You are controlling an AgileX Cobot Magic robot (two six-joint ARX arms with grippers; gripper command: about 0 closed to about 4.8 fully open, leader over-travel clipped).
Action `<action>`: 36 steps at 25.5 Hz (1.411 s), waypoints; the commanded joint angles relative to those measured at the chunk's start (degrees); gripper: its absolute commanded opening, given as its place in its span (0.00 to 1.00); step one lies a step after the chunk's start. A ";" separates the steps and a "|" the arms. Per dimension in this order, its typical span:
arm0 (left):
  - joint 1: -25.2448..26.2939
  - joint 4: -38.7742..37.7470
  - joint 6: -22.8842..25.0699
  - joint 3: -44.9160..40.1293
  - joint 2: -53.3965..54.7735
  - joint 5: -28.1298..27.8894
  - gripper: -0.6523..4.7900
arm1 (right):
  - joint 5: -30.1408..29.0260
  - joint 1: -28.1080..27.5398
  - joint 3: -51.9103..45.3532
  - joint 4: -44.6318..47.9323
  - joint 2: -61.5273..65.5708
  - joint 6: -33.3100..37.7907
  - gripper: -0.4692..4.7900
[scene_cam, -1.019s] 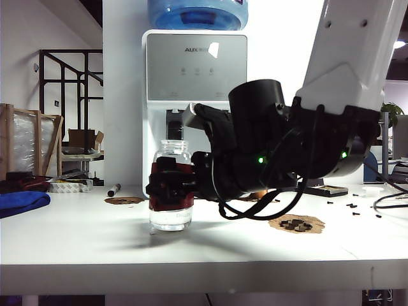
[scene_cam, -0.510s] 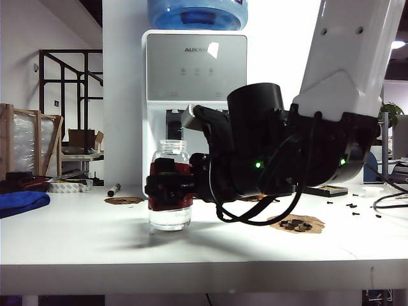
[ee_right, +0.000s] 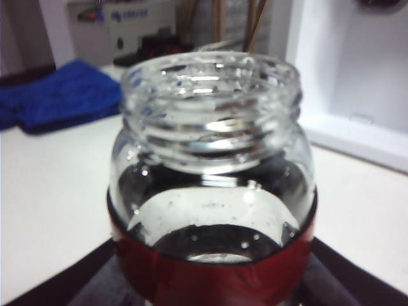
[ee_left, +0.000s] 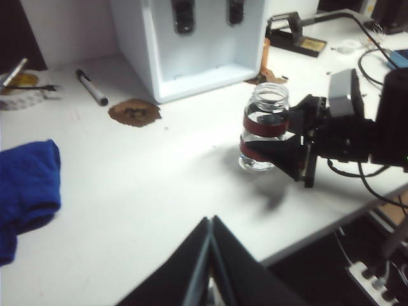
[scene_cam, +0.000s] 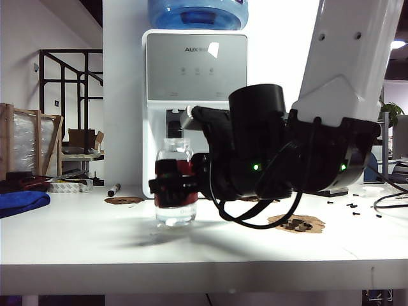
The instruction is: Pick up the water bottle with two loops of red belts, then reach the front water dispenser and gently press the gray-black baffle horizontally to get a little water.
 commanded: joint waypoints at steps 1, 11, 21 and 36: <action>-0.02 2.58 -2.27 -0.02 0.13 -2.03 0.11 | 1.36 0.17 0.15 4.02 -0.15 1.84 0.09; -0.04 5.46 -3.23 -0.07 0.13 -6.47 0.11 | 1.11 0.17 0.15 6.43 2.01 4.68 0.09; -0.02 6.69 -5.75 -0.26 0.13 -14.38 0.11 | -2.75 0.66 0.13 0.57 3.48 5.44 0.59; -0.02 16.70 -7.23 -9.73 0.13 -26.67 0.11 | -4.26 1.22 0.13 0.61 3.17 3.50 1.00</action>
